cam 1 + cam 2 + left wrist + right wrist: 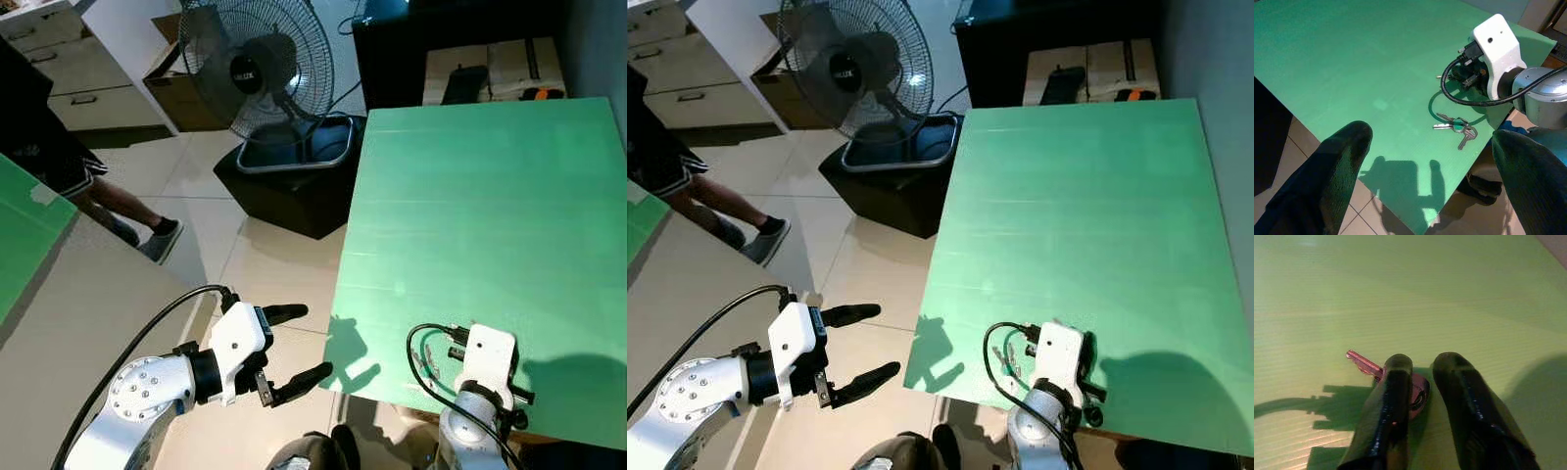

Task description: Hang keys on a hook

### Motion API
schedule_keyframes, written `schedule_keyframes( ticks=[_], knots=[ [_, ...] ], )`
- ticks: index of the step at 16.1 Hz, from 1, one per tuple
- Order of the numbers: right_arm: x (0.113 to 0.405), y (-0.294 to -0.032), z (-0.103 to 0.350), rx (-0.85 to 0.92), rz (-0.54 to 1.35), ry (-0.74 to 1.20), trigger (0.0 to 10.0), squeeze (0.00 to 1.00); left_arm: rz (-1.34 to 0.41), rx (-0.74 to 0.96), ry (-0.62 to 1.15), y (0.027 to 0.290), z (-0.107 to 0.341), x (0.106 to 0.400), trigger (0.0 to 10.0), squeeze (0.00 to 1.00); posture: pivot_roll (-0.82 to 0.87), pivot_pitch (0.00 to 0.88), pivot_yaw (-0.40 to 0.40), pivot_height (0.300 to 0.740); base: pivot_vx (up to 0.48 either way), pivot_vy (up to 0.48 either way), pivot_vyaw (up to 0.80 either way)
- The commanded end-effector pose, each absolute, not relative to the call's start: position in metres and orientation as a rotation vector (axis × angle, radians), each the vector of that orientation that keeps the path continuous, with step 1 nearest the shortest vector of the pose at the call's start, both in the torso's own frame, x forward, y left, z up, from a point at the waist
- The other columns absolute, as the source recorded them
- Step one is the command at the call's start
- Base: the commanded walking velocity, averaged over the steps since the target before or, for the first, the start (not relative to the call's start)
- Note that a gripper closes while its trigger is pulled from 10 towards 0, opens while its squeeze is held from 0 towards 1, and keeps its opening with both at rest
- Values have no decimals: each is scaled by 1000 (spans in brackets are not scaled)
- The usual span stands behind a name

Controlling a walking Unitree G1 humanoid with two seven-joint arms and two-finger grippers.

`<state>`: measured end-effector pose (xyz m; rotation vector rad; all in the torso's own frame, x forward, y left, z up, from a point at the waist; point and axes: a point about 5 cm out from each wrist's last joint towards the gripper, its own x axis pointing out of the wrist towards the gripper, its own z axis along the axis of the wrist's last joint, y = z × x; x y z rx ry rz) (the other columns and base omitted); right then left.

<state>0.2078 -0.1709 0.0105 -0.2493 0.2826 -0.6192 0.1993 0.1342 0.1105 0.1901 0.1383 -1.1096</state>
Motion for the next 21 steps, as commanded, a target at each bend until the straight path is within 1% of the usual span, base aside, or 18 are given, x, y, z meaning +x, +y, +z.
schedule_keyframes(
  ticks=[1,2,3,7,12,13,14,18,21],
  knots=[
    [202,-155,4,-218,-598,323,10000,1000,-1094,193,156,141,110,198,10000,0,-86,215,318,740,0,0,0],
    [205,-153,3,-226,-550,330,10000,1000,-1094,194,157,141,110,197,10000,0,-84,216,321,740,0,0,0],
    [206,-152,4,-239,-541,329,10000,0,-1094,194,158,141,110,196,10000,0,-82,218,320,740,0,0,0],
    [213,-152,3,-223,-511,316,10000,0,-1096,194,158,141,111,195,10000,0,-76,215,323,740,0,0,0],
    [214,-156,7,-248,-527,292,10000,0,-1097,192,156,141,112,194,10000,0,-80,208,321,740,0,0,0],
    [214,-149,15,-335,-491,228,10000,0,-1099,187,156,140,112,195,10000,0,-87,205,319,740,0,0,0],
    [214,-144,16,-349,-475,212,10000,0,-1100,185,156,139,112,195,10000,0,-88,205,317,740,0,0,0],
    [210,-137,10,-347,-457,230,10000,0,-1101,181,159,139,112,194,10000,0,-80,205,318,740,0,0,0],
    [209,-142,3,-335,-482,262,10000,0,-1097,182,161,140,112,194,10000,0,-75,208,318,740,0,0,0]
  ],
)
